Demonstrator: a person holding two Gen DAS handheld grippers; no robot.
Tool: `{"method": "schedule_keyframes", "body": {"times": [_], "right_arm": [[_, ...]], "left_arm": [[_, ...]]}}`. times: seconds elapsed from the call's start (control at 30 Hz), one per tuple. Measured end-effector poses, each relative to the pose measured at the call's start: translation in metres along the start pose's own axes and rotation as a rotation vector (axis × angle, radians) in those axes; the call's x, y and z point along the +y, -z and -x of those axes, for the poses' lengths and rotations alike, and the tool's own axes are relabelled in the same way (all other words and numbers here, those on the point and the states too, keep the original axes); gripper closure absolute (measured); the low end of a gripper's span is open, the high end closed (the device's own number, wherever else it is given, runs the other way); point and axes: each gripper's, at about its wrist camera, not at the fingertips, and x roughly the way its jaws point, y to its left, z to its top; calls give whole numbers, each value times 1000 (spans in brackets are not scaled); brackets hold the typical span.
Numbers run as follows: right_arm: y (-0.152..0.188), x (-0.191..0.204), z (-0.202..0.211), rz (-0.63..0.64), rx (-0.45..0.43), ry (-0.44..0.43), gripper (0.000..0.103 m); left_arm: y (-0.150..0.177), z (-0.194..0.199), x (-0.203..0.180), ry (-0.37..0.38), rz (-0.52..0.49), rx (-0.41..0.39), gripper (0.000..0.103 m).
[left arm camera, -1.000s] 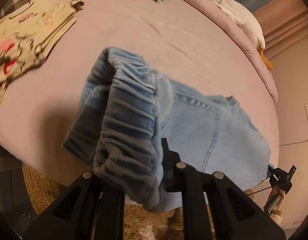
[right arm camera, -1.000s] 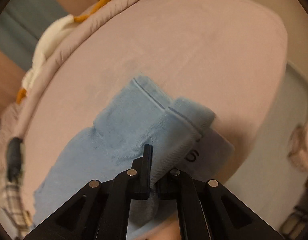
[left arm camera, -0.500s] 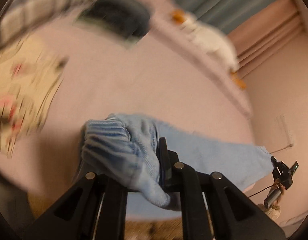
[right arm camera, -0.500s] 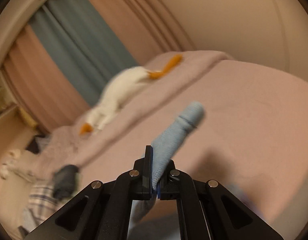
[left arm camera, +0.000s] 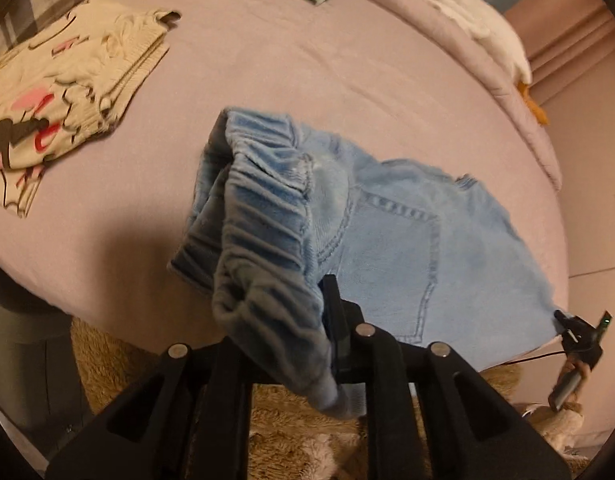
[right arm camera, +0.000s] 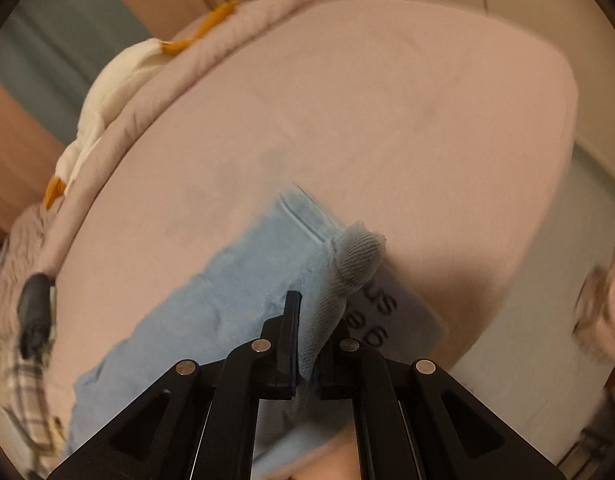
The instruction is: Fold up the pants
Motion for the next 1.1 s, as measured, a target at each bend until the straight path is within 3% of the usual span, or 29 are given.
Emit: {"method": "schedule_keyframes", "body": {"times": [0.13, 0.17, 0.27, 0.4, 0.43, 0.63, 0.77, 0.87, 0.9, 0.93, 1.0, 1.03, 1.1], "right_arm": [[1, -9, -38, -59, 83, 56, 100], [7, -17, -44, -81, 91, 36, 100], [4, -18, -37, -54, 84, 44, 96], [-20, 7, -22, 25, 17, 168, 40], [-27, 10, -19, 33, -6, 169, 35], [-56, 21, -18, 30, -60, 170, 35], [-59, 21, -44, 73, 20, 78, 35], [-63, 27, -71, 100, 54, 94, 35], [-63, 27, -85, 107, 68, 130, 48], [-62, 26, -95, 109, 80, 162, 70], [-64, 25, -103, 96, 74, 152, 79], [-64, 26, -99, 91, 57, 157, 91], [-68, 30, -81, 82, -23, 151, 93]], "left_arm": [[1, -10, 11, 22, 58, -7, 86], [1, -9, 10, 21, 55, -6, 86], [-4, -9, 10, 23, 52, 5, 85], [-3, -10, 18, 43, 76, 2, 86], [-3, -10, 20, 43, 72, -4, 86], [2, -7, 20, 34, 67, 4, 86], [0, -9, 15, 24, 69, 6, 85], [1, -10, 12, 20, 64, -4, 85], [1, -10, 12, 20, 65, -4, 85], [1, -10, 11, 19, 65, -4, 85], [1, -10, 10, 13, 63, -5, 84], [2, -9, 10, 11, 63, -5, 84], [1, -10, 9, 4, 58, -6, 84]]}}
